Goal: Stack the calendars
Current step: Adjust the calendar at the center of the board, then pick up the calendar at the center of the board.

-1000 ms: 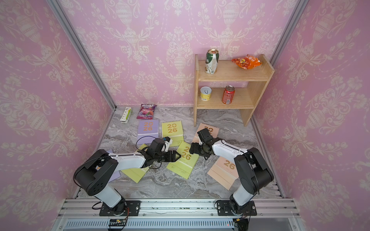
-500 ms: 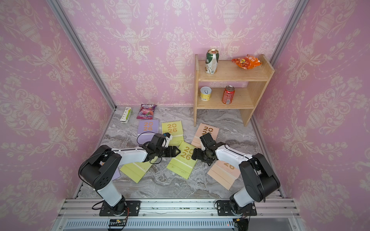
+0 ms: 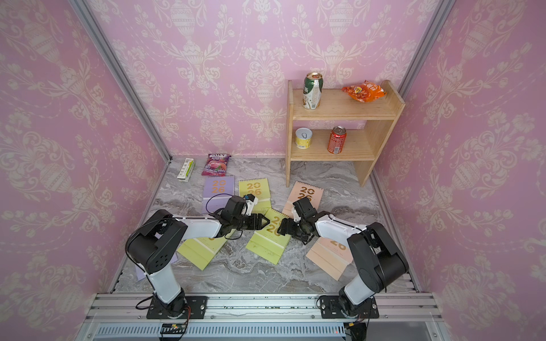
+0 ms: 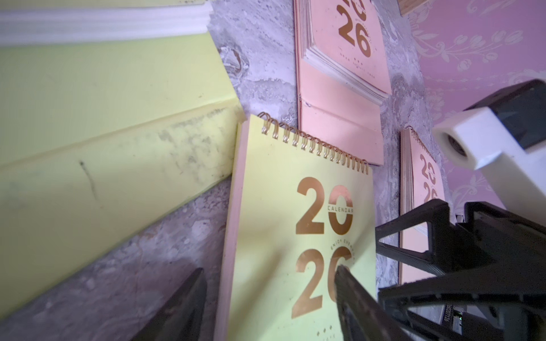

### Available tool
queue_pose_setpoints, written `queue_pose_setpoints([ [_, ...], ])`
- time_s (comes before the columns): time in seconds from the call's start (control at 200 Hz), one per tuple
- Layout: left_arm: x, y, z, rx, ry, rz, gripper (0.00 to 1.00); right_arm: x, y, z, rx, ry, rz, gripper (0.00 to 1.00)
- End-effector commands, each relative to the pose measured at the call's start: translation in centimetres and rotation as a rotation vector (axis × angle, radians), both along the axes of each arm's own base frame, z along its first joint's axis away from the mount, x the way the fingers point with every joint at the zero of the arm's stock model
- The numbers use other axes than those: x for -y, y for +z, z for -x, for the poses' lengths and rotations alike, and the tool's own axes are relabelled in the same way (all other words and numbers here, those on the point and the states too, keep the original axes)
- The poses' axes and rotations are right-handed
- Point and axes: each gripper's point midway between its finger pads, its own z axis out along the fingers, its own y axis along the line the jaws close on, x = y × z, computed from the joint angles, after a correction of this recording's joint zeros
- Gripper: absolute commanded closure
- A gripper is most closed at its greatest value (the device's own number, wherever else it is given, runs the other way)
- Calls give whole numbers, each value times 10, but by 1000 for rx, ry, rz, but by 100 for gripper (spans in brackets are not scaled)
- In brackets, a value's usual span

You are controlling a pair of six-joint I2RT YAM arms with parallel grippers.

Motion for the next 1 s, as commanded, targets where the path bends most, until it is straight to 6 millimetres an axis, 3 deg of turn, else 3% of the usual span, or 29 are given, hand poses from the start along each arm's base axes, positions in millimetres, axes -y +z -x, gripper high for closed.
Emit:
queue_pose_setpoints([
  [0.0,-7,-29,28,-137,-26,-11,33,-1,-14,6,-48,6,16,21],
  [0.14,-2,-15,34,-126,-50,53,36,-5,-8,-3,-22,18,1,21],
  [0.19,-6,-17,45,-143,-53,65,37,-8,-5,-7,-14,23,-8,21],
  [0.5,-6,27,53,-49,-69,155,40,-15,0,-25,11,57,-26,22],
  [0.996,1,50,53,-10,-79,262,42,-23,-3,-25,16,111,-67,26],
])
